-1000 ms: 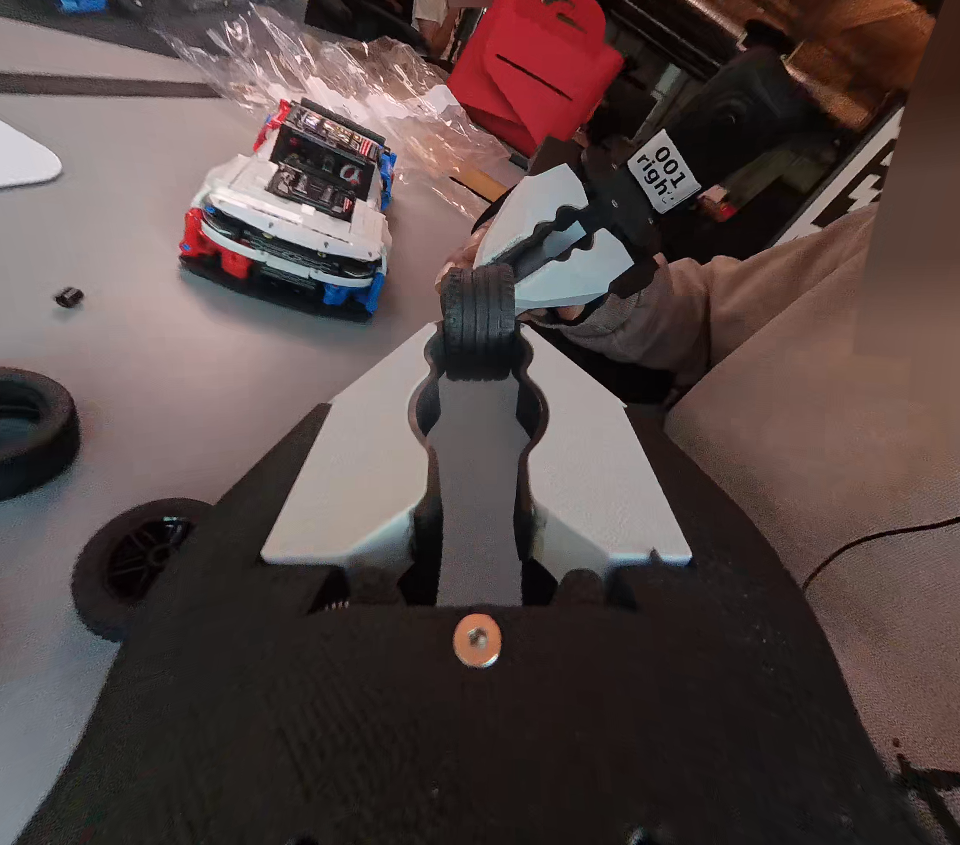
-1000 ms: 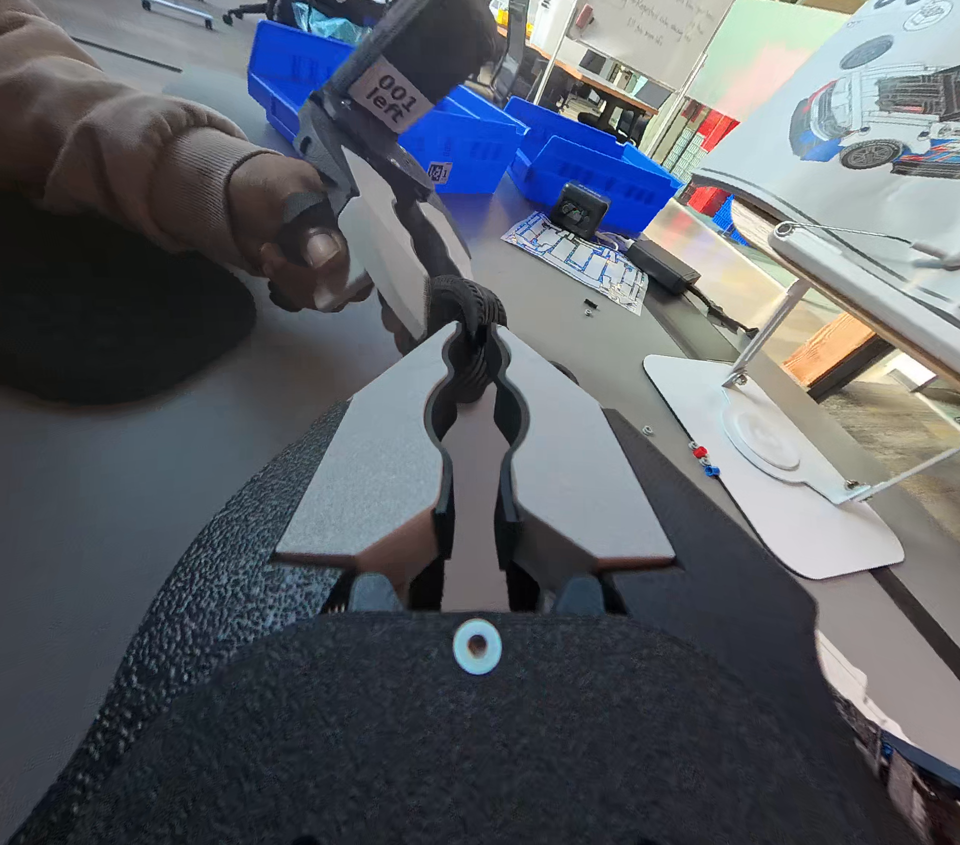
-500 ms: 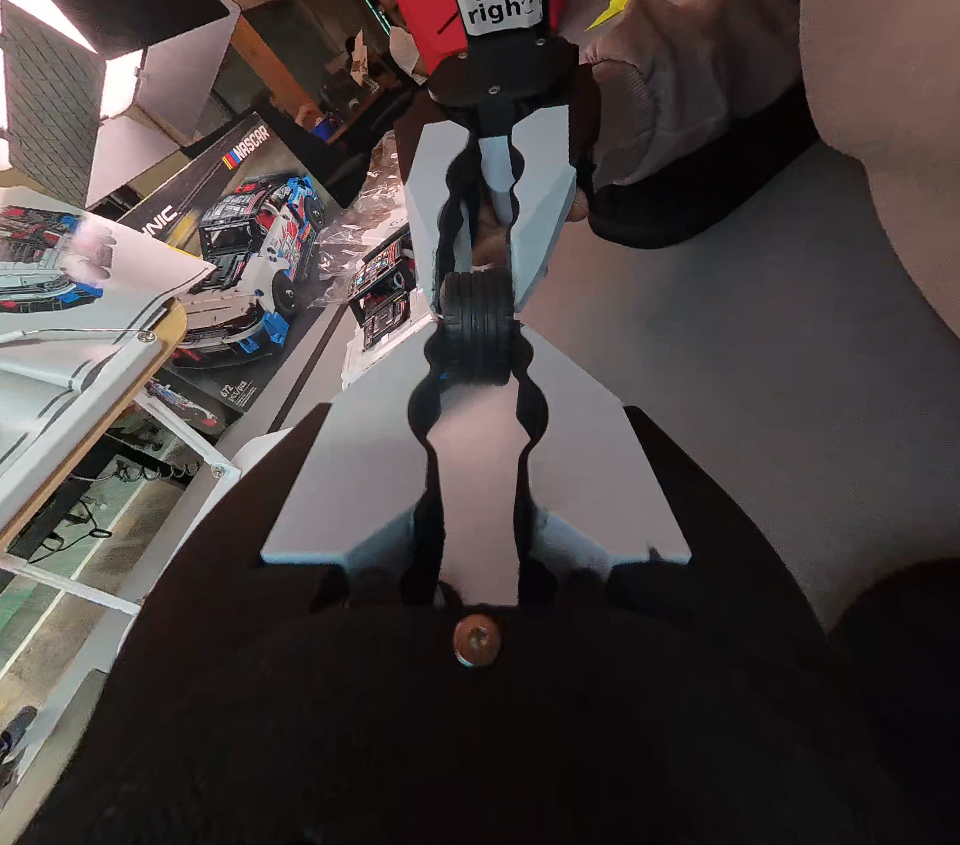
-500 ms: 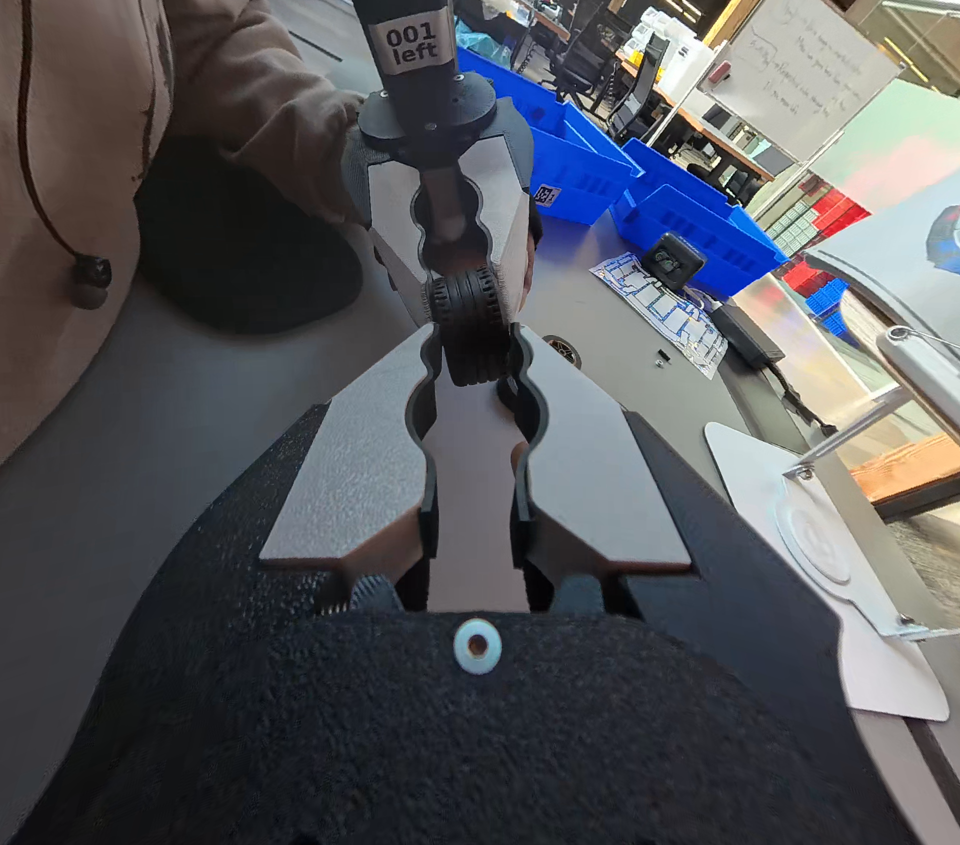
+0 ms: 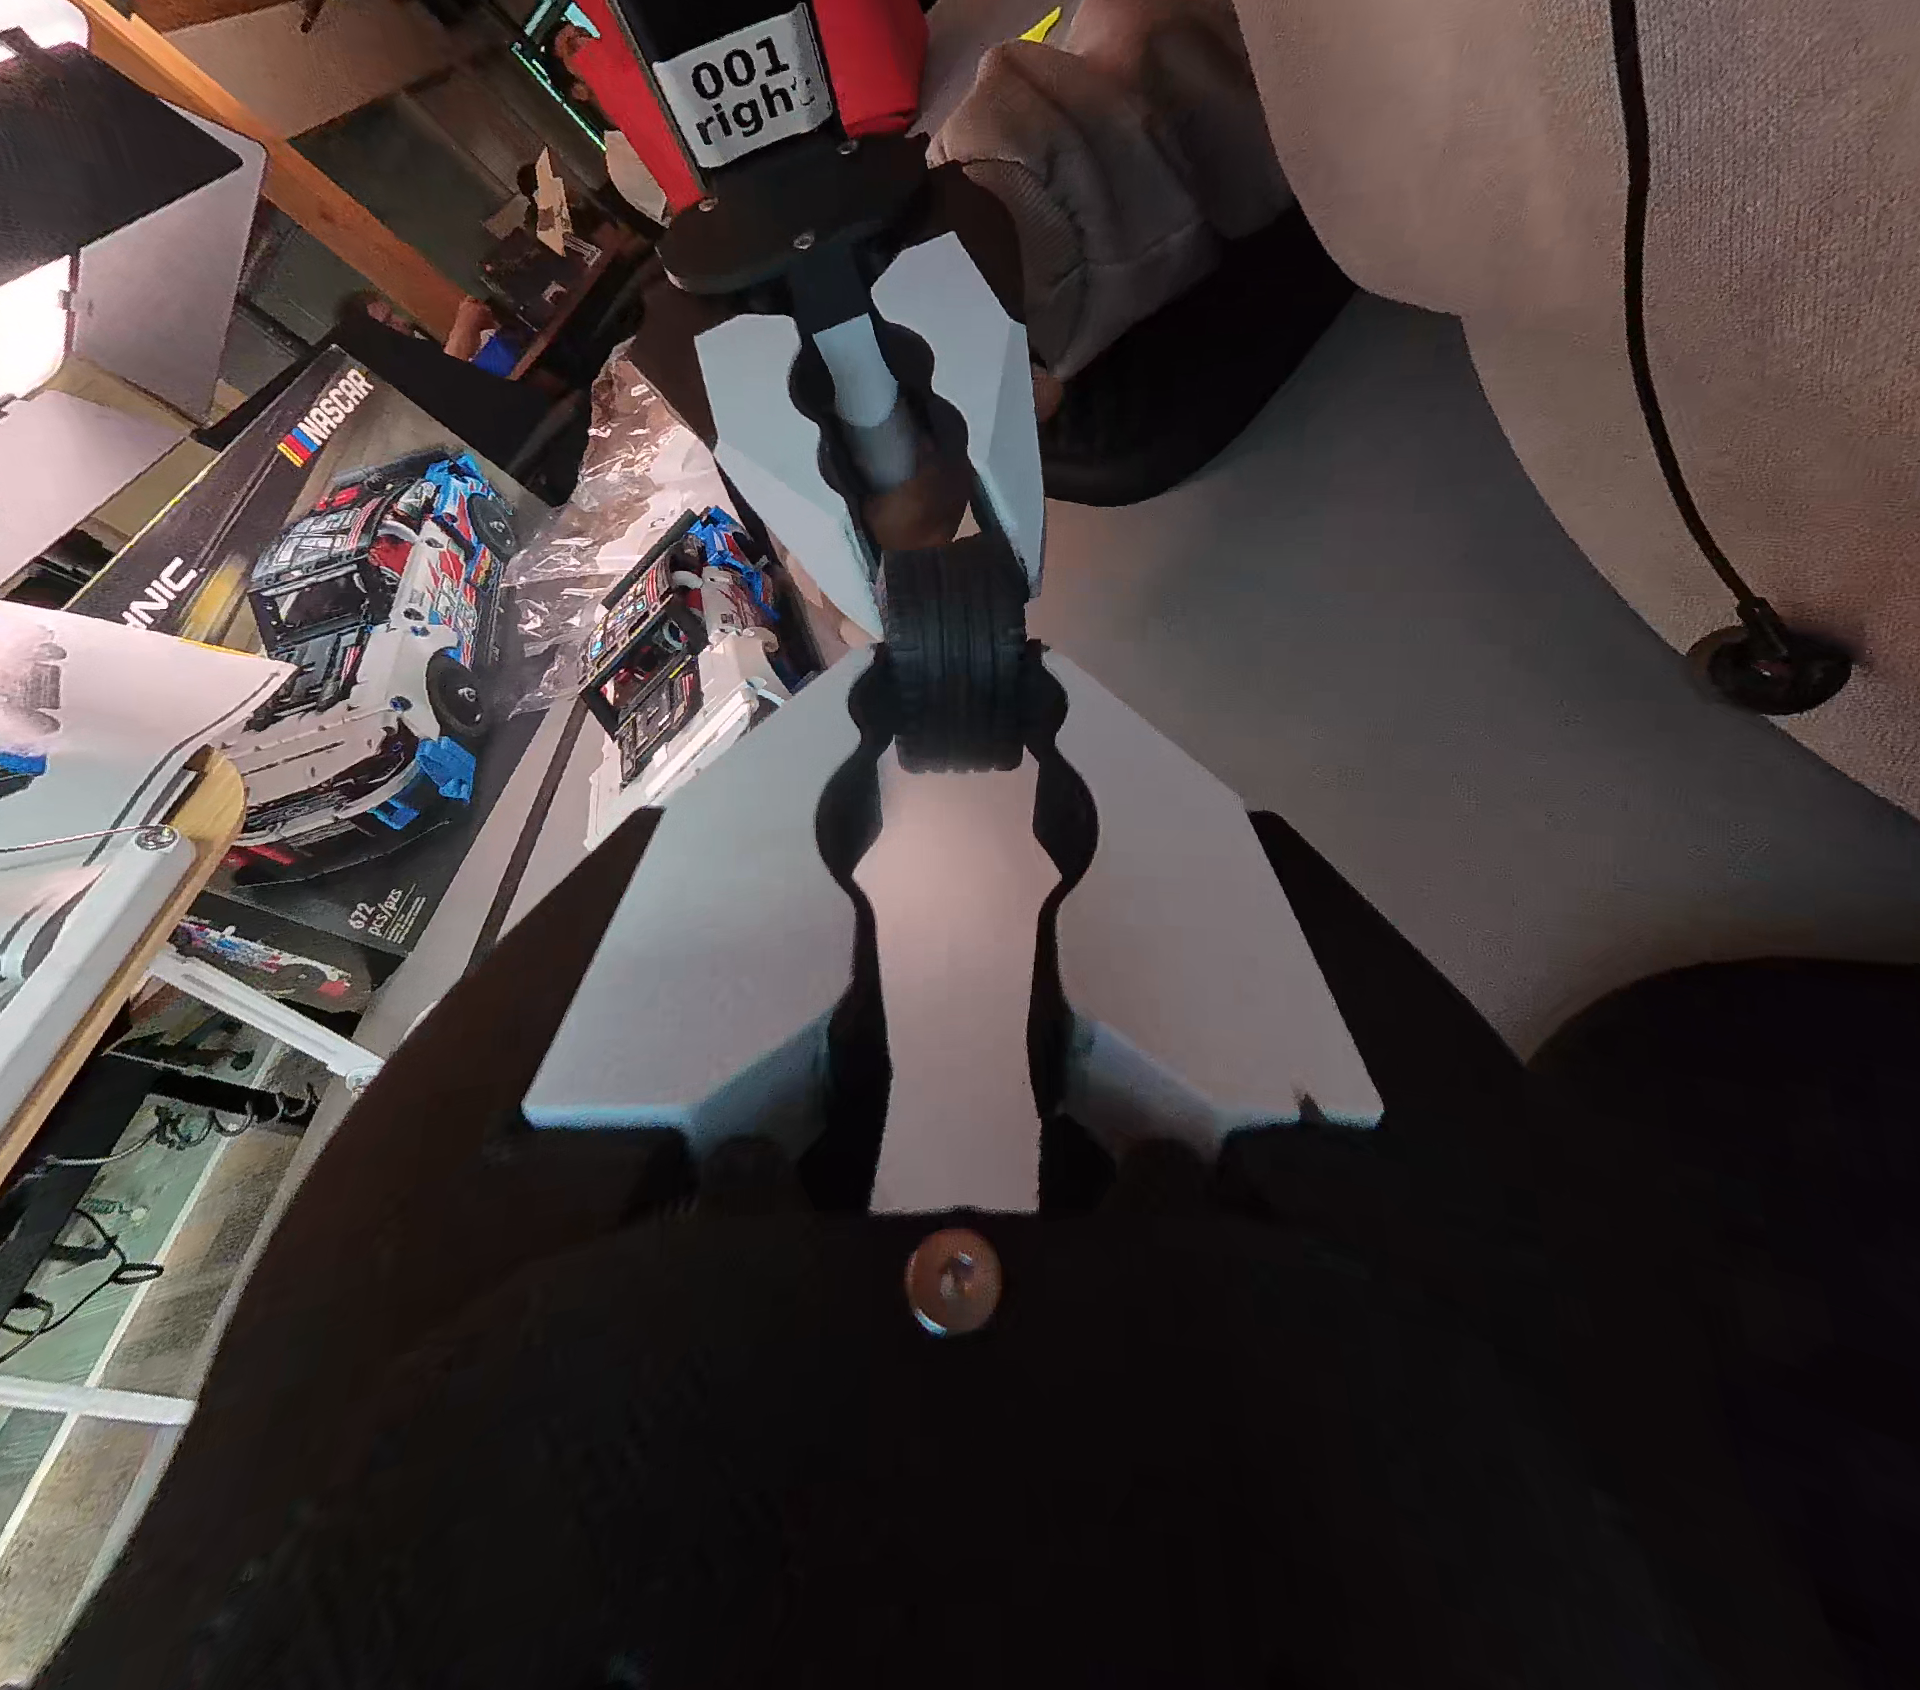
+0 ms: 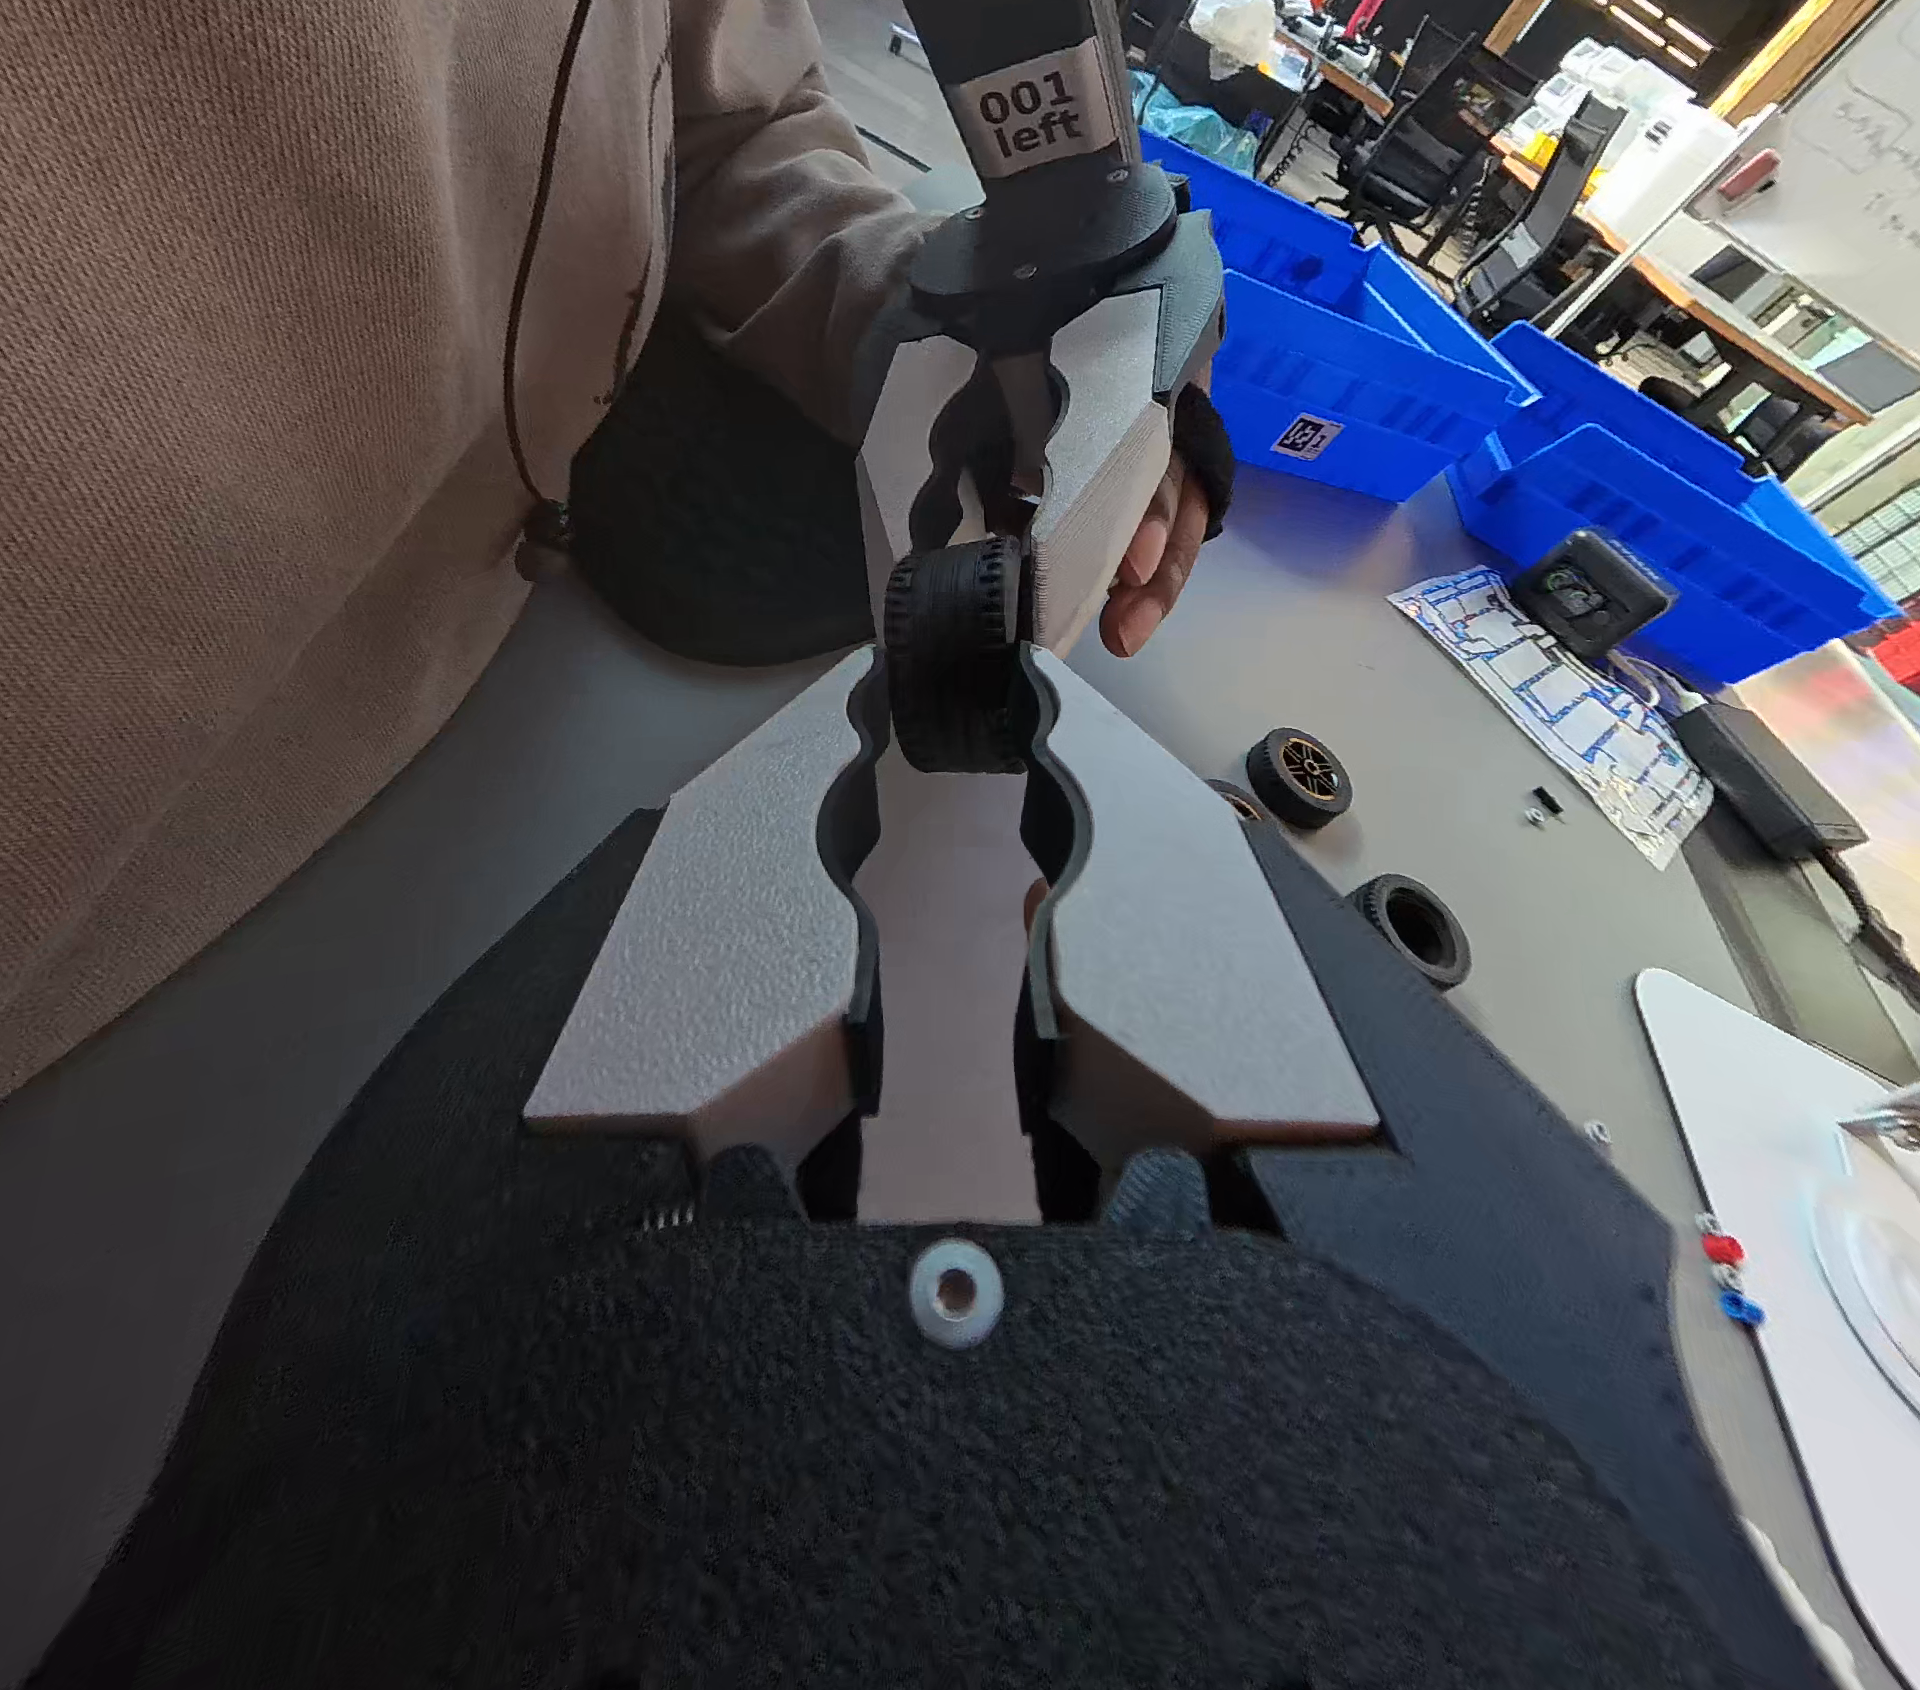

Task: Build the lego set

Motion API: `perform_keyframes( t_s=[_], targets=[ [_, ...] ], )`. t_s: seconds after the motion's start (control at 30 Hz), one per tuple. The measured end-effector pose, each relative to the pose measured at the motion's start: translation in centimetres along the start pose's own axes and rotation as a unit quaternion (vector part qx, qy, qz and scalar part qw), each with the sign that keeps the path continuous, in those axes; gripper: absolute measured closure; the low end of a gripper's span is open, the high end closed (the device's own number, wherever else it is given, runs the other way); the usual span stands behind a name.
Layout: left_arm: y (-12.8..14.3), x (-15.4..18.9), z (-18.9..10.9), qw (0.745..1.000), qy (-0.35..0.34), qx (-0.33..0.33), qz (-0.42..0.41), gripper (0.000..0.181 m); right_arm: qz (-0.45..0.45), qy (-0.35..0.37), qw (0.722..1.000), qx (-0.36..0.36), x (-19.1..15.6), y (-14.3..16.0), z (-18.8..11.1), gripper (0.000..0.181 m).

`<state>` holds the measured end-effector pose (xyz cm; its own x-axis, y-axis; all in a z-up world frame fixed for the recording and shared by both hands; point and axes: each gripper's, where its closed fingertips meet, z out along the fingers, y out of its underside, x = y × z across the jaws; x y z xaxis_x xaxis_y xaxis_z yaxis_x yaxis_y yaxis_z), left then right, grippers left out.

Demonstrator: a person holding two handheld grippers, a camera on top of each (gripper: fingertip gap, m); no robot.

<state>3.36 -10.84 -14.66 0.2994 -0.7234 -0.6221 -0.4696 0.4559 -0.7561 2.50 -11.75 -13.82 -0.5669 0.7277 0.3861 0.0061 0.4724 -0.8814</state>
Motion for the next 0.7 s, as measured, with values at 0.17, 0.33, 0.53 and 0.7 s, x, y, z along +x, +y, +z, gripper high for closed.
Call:
perform_keyframes(
  t_s=[0.17,0.33,0.53,0.7],
  targets=[
    [1.0,-0.7,-0.6,0.998,-0.027,-0.036,0.045,0.158,0.034,0.041,0.998,-0.017,2.0,0.5,-1.6,0.132],
    [1.6,-0.8,-0.6,0.997,-0.029,-0.048,0.051,0.158,-0.011,0.033,0.997,-0.062,0.8,1.6,0.2,0.137],
    [1.5,-2.5,-1.5,0.992,-0.040,0.008,-0.117,0.149,-0.112,0.112,0.985,-0.062,2.5,1.4,0.3,0.160],
    [0.7,-3.9,-2.0,0.874,0.077,0.126,-0.464,0.104,-0.231,0.162,0.954,-0.098,3.1,1.4,0.2,0.159]
  ],
)
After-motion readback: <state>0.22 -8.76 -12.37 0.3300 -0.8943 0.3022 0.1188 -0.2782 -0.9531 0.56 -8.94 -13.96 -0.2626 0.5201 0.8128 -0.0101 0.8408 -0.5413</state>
